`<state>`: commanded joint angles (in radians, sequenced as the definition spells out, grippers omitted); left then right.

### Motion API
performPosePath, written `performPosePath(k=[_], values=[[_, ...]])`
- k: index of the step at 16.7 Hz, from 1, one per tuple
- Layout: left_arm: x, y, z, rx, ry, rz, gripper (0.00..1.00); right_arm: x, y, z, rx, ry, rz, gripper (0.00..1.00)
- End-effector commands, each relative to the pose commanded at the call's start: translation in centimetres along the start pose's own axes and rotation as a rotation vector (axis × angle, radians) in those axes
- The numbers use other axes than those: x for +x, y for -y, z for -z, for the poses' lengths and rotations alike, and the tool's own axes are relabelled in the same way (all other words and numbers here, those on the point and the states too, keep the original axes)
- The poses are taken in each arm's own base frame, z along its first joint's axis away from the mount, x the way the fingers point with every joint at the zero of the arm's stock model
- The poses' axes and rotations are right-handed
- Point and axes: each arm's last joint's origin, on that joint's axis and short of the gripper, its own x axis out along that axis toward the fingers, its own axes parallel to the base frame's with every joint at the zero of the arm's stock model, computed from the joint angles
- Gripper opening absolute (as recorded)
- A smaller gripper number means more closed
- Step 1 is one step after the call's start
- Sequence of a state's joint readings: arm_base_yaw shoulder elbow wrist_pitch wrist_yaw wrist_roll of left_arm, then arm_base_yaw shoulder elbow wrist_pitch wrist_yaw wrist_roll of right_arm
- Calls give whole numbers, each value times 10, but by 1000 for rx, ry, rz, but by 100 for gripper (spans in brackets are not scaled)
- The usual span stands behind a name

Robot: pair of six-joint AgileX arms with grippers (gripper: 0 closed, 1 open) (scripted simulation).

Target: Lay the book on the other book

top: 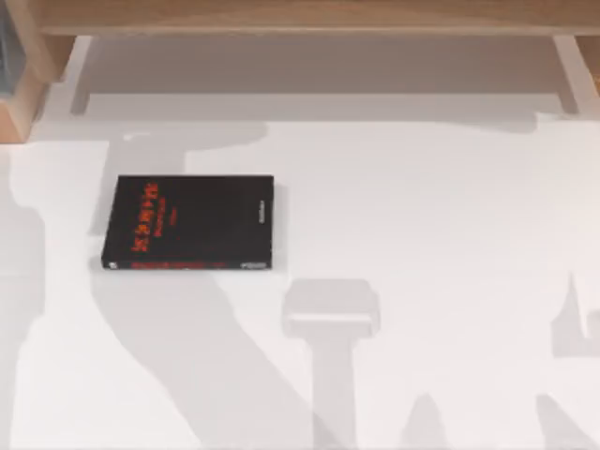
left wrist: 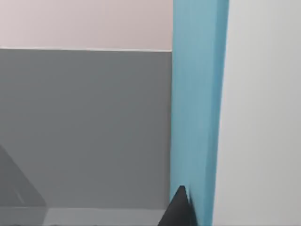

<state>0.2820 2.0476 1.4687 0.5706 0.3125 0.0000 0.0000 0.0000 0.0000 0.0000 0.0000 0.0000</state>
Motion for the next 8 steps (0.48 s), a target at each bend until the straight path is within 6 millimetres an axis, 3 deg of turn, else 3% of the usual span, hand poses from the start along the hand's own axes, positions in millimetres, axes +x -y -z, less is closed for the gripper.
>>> performPosePath(k=[3, 8], values=[[-8, -7, -8, -1, 6, -17, 0, 0, 0, 0, 0, 0, 0, 100], [-7, 4, -9, 1, 0, 8, 0, 0, 0, 0, 0, 0, 0, 100]])
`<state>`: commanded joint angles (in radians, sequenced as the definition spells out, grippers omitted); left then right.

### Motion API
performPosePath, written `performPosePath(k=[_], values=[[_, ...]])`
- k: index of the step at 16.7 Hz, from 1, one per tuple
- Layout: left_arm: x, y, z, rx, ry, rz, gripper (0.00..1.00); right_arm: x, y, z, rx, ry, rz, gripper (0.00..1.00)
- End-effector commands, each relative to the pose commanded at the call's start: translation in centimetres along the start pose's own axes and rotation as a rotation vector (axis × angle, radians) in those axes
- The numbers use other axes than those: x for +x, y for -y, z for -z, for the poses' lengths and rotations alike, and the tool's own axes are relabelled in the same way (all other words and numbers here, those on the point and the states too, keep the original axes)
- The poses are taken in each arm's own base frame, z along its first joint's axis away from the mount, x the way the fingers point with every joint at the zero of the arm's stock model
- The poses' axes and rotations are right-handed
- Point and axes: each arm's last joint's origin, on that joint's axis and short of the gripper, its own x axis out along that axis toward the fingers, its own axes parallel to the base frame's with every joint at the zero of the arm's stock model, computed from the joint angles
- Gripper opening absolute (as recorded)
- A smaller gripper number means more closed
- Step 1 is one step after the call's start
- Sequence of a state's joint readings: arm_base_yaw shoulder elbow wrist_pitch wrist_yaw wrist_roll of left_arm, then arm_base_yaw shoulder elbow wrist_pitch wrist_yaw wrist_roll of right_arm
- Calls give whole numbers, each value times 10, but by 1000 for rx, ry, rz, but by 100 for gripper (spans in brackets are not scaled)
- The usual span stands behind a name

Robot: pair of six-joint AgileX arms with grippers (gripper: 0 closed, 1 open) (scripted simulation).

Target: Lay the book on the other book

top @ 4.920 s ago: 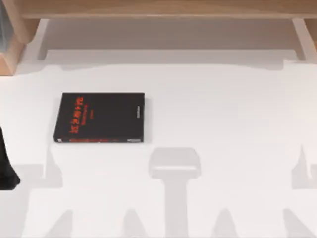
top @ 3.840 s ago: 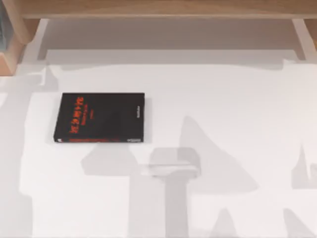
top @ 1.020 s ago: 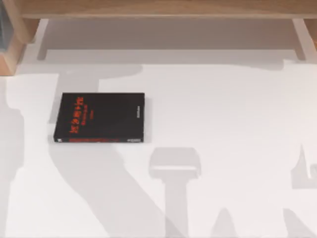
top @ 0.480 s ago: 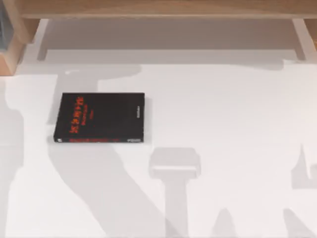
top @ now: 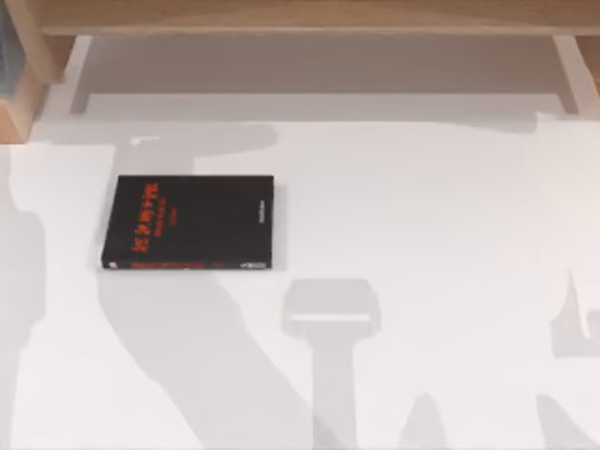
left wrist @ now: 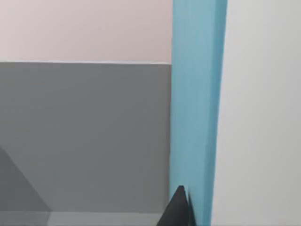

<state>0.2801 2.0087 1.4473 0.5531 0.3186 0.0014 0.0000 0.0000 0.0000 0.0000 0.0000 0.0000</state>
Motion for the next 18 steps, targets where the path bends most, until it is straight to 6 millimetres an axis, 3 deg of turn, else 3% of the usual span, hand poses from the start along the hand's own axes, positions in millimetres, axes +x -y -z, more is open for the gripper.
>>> performPosePath(k=[4, 8, 11, 13, 15, 18], values=[[-5, 0, -10, 39, 25, -22, 0, 0, 0, 0, 0, 0, 0, 100], [-42, 16, -74, 258, 179, -149, 0, 0, 0, 0, 0, 0, 0, 100], [-88, 60, -127, 491, 315, -249, 0, 0, 0, 0, 0, 0, 0, 100], [-118, 95, -144, 633, 363, -297, 0, 0, 0, 0, 0, 0, 0, 100], [-142, 129, -143, 744, 367, -316, 0, 0, 0, 0, 0, 0, 0, 100], [-161, 174, -116, 894, 297, -277, 0, 0, 0, 0, 0, 0, 0, 100]])
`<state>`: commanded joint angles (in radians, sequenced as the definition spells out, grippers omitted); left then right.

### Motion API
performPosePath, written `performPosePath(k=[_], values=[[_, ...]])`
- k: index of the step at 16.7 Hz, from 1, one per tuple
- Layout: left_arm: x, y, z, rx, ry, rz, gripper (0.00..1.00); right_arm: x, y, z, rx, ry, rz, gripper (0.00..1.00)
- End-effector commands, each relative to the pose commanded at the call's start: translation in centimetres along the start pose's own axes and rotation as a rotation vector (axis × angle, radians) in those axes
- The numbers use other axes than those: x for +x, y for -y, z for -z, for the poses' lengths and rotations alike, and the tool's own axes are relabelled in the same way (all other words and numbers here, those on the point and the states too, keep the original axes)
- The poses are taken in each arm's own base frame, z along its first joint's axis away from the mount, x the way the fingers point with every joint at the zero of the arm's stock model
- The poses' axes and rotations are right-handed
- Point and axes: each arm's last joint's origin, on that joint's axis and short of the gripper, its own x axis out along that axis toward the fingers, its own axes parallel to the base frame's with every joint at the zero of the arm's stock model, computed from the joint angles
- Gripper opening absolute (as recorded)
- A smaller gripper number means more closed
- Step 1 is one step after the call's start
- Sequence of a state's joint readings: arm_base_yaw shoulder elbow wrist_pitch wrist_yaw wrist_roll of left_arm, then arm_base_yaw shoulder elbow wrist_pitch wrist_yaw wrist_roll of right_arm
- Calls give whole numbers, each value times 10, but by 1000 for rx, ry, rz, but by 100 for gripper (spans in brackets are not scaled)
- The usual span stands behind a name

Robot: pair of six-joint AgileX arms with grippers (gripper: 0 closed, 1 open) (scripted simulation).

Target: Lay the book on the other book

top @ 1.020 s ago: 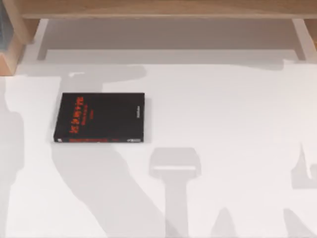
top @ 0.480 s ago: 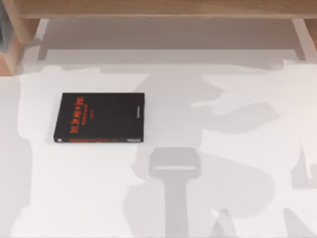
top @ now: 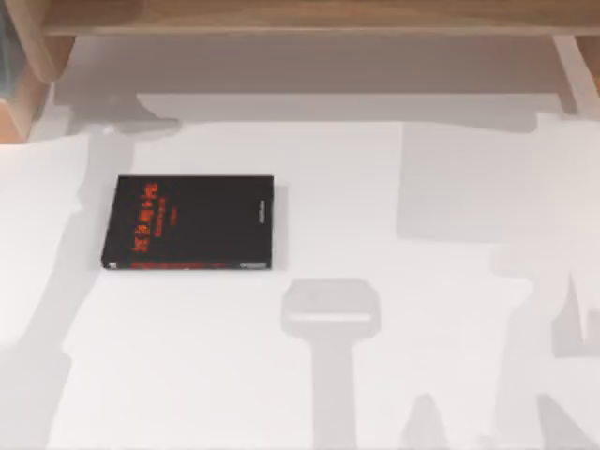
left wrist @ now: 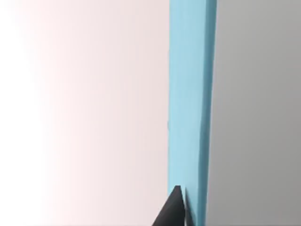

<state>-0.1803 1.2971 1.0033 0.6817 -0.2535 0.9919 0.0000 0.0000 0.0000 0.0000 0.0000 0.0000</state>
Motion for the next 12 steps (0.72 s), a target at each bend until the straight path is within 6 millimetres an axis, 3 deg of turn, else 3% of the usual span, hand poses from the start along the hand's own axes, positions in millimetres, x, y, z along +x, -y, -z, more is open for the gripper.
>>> performPosePath(k=[3, 8, 10, 12], values=[[-28, 61, 1, 170, -51, 179, 0, 0, 0, 0, 0, 0, 0, 100], [-90, 185, 39, 490, -141, 637, 0, 0, 0, 0, 0, 0, 0, 100], [-118, 218, 56, 593, -158, 796, 0, 0, 0, 0, 0, 0, 0, 100], [-137, 234, 66, 652, -166, 889, 0, 0, 0, 0, 0, 0, 0, 100]])
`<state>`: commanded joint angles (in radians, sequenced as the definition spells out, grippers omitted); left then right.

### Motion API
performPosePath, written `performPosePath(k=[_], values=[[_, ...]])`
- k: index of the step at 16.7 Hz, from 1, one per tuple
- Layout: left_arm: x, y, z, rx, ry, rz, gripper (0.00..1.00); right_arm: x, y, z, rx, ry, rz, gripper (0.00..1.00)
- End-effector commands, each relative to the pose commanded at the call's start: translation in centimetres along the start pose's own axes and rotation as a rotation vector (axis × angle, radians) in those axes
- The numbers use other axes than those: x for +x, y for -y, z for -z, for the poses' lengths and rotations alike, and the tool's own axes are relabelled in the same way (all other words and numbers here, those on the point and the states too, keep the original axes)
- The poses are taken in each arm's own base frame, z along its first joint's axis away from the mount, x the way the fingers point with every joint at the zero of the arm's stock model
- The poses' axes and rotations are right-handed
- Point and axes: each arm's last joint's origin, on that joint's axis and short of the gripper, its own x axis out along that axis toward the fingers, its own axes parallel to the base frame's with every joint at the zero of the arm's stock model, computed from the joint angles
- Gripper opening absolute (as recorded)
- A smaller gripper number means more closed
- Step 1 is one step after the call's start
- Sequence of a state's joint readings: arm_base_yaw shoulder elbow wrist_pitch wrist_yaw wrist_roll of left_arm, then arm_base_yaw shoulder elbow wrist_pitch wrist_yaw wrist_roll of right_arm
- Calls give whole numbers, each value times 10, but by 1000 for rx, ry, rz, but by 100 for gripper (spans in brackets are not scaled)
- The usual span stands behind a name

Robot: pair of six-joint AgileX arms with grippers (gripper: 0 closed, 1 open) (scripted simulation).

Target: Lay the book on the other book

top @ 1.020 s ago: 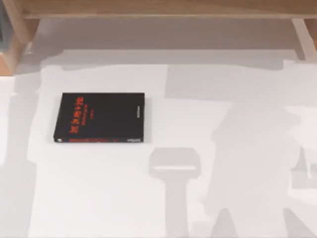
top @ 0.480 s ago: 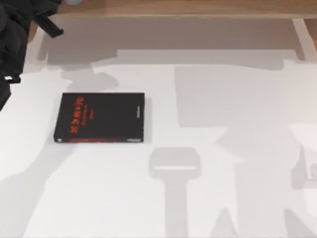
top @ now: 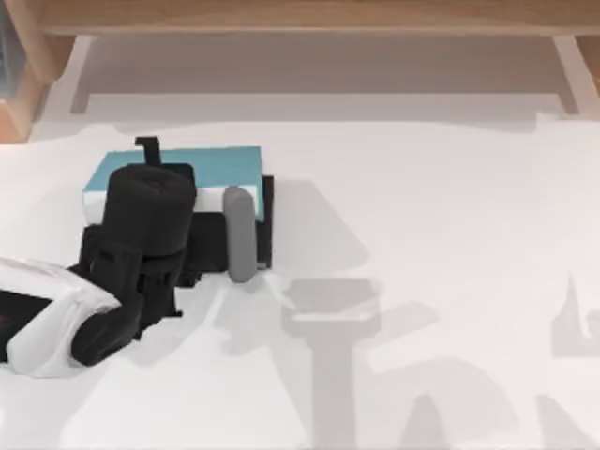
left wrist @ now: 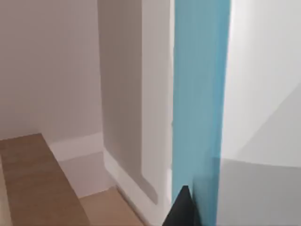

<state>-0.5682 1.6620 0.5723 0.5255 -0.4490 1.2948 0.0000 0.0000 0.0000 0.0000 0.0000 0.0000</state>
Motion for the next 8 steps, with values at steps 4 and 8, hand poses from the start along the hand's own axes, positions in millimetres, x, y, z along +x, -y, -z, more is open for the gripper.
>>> performPosePath(k=[4, 8], values=[[0, 5, 0, 12, -1, 17, 0, 0, 0, 0, 0, 0, 0, 100], [5, 4, 0, 12, -2, 17, 0, 0, 0, 0, 0, 0, 0, 100]])
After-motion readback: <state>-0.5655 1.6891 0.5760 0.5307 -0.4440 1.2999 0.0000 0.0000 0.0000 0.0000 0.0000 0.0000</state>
